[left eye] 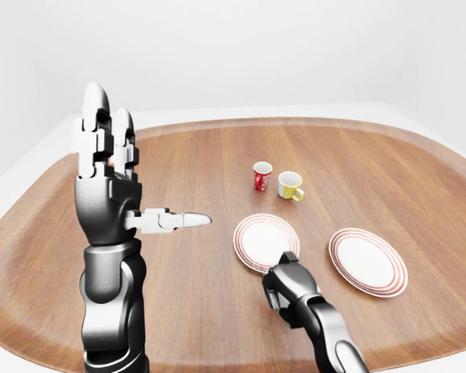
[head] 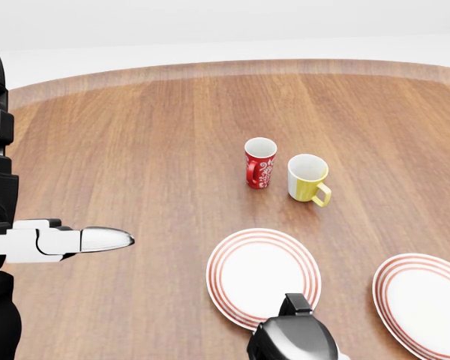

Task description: Put the white mug on the left plate.

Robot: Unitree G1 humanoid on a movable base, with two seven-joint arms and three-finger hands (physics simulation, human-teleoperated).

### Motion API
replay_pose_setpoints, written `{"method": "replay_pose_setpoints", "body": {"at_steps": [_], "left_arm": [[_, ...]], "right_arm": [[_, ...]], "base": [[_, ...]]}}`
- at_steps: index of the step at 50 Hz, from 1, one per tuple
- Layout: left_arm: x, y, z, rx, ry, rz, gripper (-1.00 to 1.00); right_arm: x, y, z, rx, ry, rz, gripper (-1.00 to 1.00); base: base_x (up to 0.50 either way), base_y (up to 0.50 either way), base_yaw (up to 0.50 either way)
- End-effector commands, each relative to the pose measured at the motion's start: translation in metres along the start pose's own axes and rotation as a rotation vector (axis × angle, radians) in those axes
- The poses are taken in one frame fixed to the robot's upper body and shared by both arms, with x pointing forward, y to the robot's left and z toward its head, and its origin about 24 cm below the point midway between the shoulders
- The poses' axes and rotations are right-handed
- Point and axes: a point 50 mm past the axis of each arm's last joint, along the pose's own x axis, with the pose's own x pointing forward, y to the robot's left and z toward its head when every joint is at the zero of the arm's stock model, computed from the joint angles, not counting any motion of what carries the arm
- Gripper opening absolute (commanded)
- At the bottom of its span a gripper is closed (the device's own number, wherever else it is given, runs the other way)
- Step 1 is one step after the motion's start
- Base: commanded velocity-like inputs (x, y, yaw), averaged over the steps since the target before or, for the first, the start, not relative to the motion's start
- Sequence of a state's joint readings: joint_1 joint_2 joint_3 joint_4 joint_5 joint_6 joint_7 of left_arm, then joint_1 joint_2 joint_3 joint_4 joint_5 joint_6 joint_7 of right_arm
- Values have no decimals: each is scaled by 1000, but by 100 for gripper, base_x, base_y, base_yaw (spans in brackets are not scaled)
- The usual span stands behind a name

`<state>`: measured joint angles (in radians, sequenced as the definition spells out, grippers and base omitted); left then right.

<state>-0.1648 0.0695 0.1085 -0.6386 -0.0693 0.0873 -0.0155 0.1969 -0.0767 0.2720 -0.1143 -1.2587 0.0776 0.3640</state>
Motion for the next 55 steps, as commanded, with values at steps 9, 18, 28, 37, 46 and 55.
{"method": "replay_pose_setpoints", "body": {"at_steps": [9,18,28,37,46,55], "left_arm": [[1,1,0,0,-2,2,100],[2,2,0,2,-6,5,100],[2,3,0,3,-5,5,100],[2,3,0,4,-3,6,100],[2,3,1,5,-5,5,100],[2,3,1,5,-7,6,100]], "right_arm": [[-30,-33,41,249,-282,75,-100],[-48,-60,66,254,-483,13,-100],[-61,-80,80,224,-593,-69,-100],[-67,-103,84,187,-615,-185,-100],[-74,-135,88,144,-630,-352,-100],[-69,-165,85,109,-610,-470,-100]], "base": [[0,0,0],[0,0,0],[0,0,0],[0,0,0],[0,0,0],[0,0,0]]}}
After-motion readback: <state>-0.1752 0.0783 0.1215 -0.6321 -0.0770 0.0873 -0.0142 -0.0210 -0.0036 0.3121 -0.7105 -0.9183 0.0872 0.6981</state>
